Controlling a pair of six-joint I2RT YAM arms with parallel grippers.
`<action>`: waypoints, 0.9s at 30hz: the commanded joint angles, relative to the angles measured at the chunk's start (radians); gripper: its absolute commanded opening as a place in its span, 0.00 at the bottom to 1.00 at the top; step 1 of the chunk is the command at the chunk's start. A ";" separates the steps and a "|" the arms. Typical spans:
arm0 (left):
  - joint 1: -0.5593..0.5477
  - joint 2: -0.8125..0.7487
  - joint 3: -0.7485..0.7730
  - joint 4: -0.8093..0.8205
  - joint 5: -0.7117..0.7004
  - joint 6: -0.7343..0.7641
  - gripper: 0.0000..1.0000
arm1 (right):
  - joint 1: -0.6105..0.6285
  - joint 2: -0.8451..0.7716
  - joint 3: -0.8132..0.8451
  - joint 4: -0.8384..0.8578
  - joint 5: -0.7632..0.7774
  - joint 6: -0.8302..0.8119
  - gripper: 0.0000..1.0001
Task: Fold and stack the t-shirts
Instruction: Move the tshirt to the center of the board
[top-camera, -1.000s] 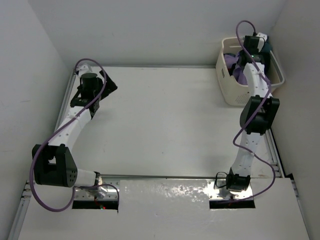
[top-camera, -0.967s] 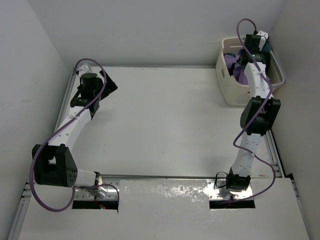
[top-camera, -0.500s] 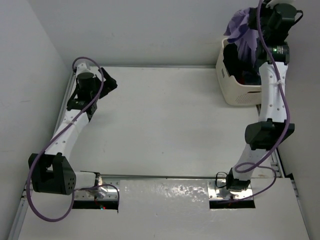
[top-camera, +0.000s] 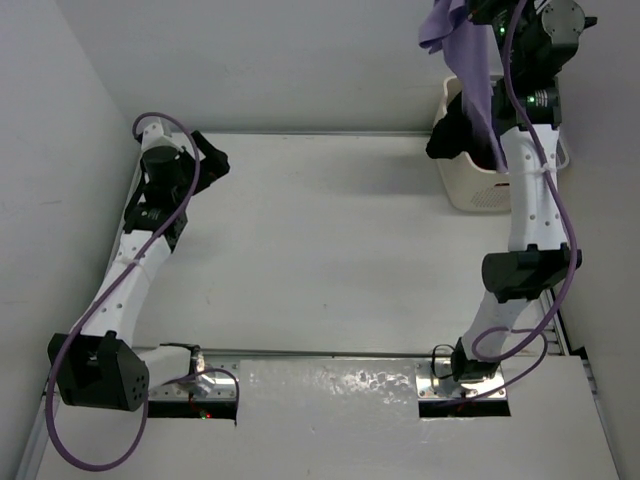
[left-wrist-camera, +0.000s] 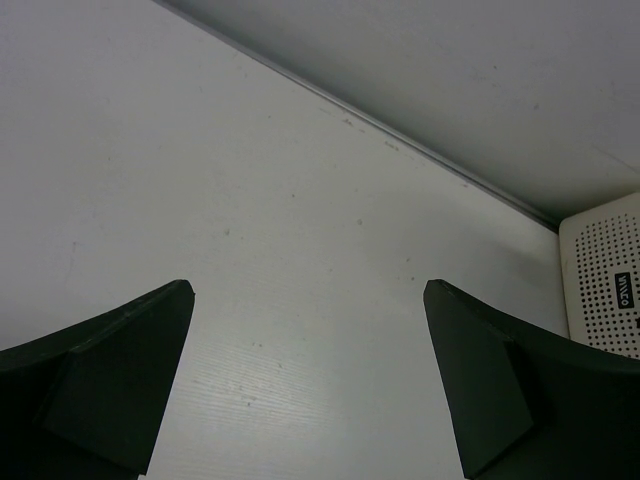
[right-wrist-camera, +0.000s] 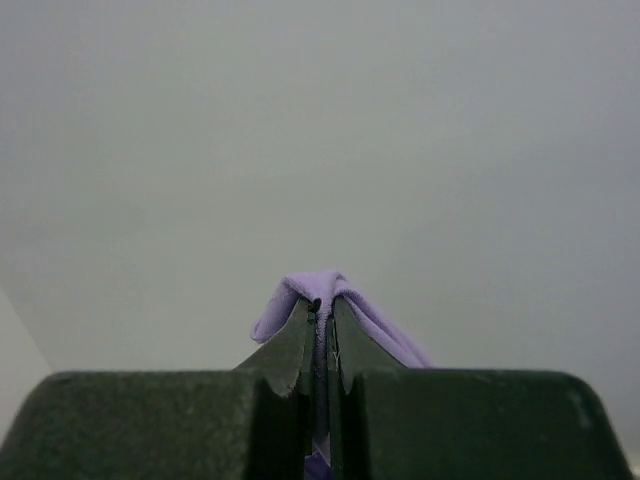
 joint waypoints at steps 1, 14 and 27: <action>-0.008 -0.039 0.022 0.018 -0.003 0.015 1.00 | 0.027 -0.056 0.085 0.311 -0.039 0.076 0.00; -0.008 -0.077 -0.009 0.015 -0.012 -0.002 1.00 | 0.405 -0.036 0.089 0.625 -0.202 -0.062 0.00; -0.008 -0.284 -0.003 -0.295 -0.232 -0.138 1.00 | 0.671 -0.091 -0.265 0.520 0.064 -0.381 0.00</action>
